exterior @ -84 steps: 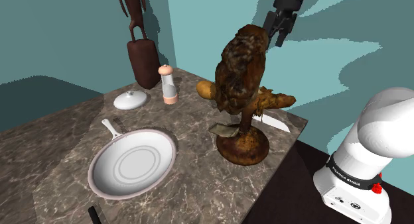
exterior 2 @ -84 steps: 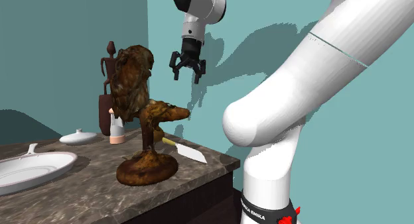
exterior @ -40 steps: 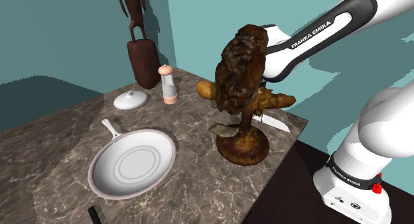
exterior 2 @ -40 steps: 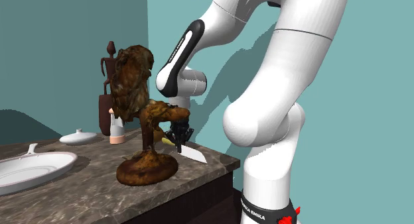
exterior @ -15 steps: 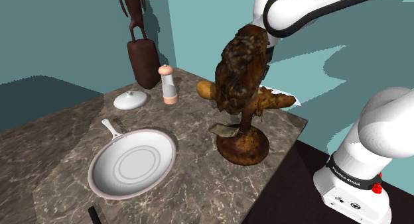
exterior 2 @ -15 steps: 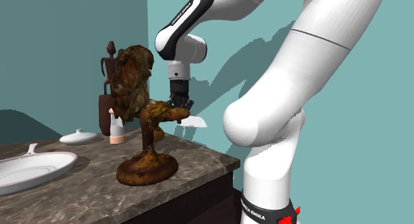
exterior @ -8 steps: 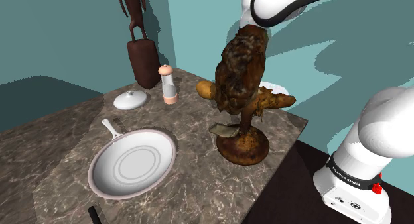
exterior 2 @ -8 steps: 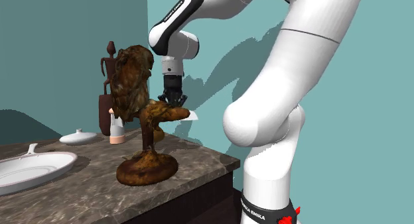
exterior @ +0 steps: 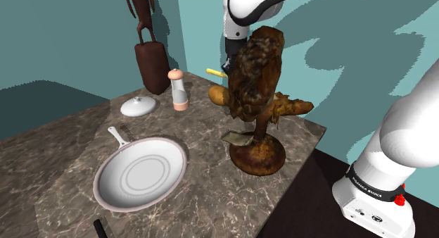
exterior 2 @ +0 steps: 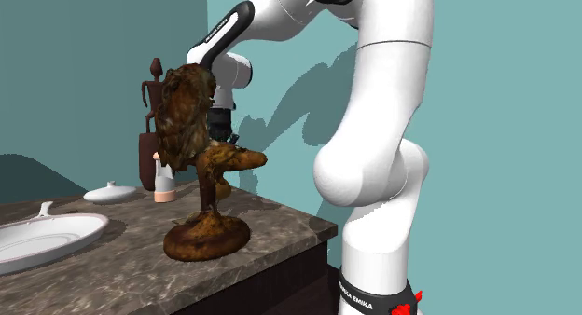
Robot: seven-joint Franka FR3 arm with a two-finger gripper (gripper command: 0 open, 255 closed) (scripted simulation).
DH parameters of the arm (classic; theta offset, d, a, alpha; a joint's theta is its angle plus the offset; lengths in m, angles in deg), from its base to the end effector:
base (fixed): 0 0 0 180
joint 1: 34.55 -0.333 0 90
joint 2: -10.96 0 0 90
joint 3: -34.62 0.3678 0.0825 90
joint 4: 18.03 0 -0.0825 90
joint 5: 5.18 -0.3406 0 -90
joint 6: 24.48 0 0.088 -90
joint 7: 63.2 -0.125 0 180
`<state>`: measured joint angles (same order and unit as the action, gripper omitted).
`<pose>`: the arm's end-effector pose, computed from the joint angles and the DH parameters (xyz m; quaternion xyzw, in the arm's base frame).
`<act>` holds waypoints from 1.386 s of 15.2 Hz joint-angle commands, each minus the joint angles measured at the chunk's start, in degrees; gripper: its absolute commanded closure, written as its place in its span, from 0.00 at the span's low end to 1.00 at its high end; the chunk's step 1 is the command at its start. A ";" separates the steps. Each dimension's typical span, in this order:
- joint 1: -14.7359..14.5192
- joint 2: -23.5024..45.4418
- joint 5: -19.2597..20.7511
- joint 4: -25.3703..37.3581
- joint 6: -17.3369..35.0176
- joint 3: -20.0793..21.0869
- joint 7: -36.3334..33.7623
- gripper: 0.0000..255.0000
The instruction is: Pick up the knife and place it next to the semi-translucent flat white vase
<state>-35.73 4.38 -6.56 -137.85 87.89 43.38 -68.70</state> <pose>0.4638 0.0862 0.5223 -0.9994 -0.0335 0.0085 0.0013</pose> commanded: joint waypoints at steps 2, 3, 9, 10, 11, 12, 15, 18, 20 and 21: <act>-0.28 6.82 1.06 7.81 -1.15 0.58 -1.40 1.00; -0.44 9.12 1.47 10.62 -1.68 0.75 -1.87 1.00; -2.12 23.67 4.04 29.93 -6.66 1.24 -4.35 1.00; -2.52 26.31 4.47 33.73 -7.86 1.25 -4.68 1.00; -2.97 29.06 4.90 37.78 -9.19 1.24 -4.98 1.00; -3.47 31.96 5.33 42.15 -10.69 1.19 -5.24 1.00; -4.24 36.29 5.90 48.10 -12.33 1.04 -5.53 1.00; -4.14 36.31 5.92 45.81 -10.03 1.00 -5.58 1.00; -4.08 36.40 5.95 44.41 -8.55 0.98 -5.61 1.00; -4.05 36.47 5.97 43.75 -7.82 0.97 -5.63 1.00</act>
<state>-39.80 40.68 -0.62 -93.61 79.39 44.37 -74.33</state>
